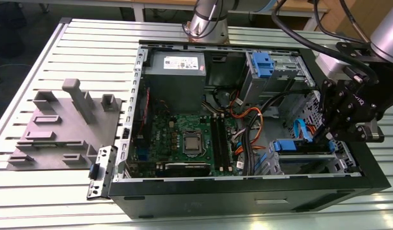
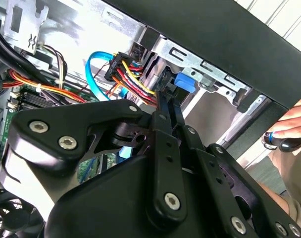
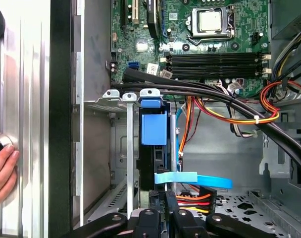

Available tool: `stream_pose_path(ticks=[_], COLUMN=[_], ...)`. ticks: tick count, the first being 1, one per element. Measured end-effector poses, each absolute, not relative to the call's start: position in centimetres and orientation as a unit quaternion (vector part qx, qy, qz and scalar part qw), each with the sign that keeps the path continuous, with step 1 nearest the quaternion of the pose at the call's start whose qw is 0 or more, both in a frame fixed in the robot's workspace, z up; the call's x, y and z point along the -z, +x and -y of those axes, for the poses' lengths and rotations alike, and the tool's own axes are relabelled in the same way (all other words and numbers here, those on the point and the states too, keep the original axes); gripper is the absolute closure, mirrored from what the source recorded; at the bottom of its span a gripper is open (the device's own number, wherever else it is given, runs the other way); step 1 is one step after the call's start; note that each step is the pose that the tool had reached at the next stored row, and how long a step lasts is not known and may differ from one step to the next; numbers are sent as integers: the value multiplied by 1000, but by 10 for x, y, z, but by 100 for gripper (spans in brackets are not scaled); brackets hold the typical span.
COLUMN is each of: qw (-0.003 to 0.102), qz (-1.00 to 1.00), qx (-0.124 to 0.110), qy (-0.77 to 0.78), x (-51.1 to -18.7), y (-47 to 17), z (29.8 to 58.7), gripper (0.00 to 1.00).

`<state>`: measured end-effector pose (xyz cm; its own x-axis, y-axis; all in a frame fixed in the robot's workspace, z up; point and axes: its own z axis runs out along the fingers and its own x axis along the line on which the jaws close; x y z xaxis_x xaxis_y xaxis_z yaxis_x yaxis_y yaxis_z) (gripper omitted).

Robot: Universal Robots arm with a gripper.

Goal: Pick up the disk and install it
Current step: 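Insert the second disk wire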

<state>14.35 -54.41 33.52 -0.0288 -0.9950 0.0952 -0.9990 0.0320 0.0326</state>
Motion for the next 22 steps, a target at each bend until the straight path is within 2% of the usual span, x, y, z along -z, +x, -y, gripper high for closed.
stream_pose_path(ticks=[22], qw=[46], qz=[717], qx=[-23], qy=[695], x=[-332], y=[141], z=[544], gripper=[84])
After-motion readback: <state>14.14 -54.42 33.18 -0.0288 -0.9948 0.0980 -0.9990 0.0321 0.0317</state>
